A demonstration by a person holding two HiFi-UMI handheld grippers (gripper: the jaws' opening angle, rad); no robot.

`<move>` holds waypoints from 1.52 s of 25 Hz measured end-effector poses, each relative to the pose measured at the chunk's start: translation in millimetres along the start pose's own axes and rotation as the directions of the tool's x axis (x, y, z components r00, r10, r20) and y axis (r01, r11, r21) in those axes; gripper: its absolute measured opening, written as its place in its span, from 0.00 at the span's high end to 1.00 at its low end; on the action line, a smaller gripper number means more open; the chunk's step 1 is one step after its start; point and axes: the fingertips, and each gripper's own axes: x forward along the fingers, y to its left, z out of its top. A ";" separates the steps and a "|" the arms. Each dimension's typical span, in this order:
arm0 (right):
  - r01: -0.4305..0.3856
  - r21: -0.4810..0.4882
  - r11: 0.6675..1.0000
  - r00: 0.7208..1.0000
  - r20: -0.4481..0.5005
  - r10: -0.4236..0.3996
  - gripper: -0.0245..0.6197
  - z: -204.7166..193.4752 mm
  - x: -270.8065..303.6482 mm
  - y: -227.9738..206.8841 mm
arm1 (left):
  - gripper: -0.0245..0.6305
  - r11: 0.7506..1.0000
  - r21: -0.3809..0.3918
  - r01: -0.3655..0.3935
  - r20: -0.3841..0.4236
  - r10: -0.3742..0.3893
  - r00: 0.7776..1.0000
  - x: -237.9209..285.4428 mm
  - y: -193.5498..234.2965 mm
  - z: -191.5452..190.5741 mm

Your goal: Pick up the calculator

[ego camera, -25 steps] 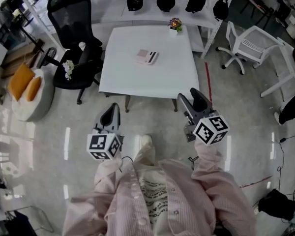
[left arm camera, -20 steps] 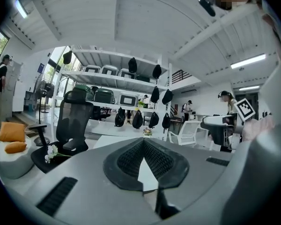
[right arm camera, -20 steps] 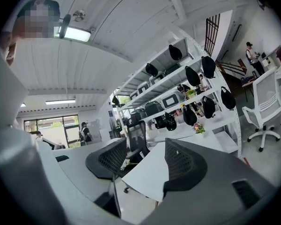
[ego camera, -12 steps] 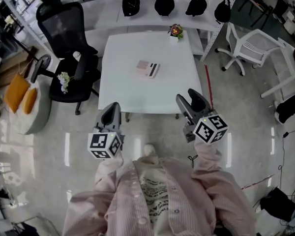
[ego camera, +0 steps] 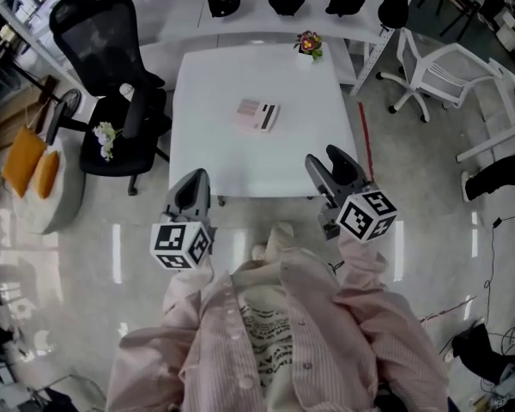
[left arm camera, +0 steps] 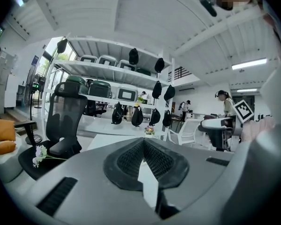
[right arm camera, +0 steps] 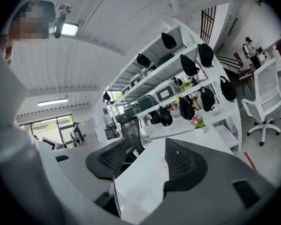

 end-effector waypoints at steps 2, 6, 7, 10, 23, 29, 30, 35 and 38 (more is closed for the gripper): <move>-0.001 0.009 1.000 1.000 -0.015 0.001 0.60 -4.9 8.8 -5.9 | 0.96 1.000 -0.009 -0.004 -0.013 0.004 1.000 5.3 3.1 -6.3; -0.002 0.029 1.000 0.999 -0.042 0.003 0.60 -11.1 33.3 -20.2 | 0.96 0.999 -0.025 -0.024 -0.038 0.023 0.999 20.8 16.8 -13.9; -0.001 0.037 0.999 0.999 -0.048 0.003 0.60 -11.5 40.5 -24.5 | 0.96 0.999 -0.028 -0.028 -0.045 0.027 0.999 26.4 21.0 -14.3; -0.002 0.066 0.998 0.998 -0.065 0.006 0.60 -11.4 65.0 -39.2 | 0.96 0.999 -0.038 -0.035 -0.065 0.032 0.997 47.8 33.1 -14.2; 0.027 0.188 0.982 0.979 -0.206 0.013 0.60 -40.3 167.5 -109.0 | 0.96 0.992 -0.112 -0.056 -0.168 0.037 0.985 156.9 70.8 -34.7; 0.042 0.249 0.968 0.960 -0.279 0.030 0.60 -64.0 200.5 -135.4 | 0.96 0.985 -0.150 -0.083 -0.235 0.046 0.971 188.6 81.7 -57.5; 0.044 0.259 0.965 0.956 -0.293 0.035 0.60 -68.9 205.9 -138.8 | 0.96 0.984 -0.156 -0.088 -0.245 0.048 0.968 193.4 83.7 -61.1; 0.068 0.332 0.941 0.928 -0.368 0.063 0.60 -100.0 228.9 -156.1 | 0.96 0.976 -0.186 -0.110 -0.295 0.051 0.954 217.2 89.0 -82.2; 0.082 0.372 0.925 0.906 -0.414 0.086 0.60 -119.5 239.4 -162.1 | 0.96 0.971 -0.204 -0.126 -0.328 0.054 0.943 229.1 89.5 -98.4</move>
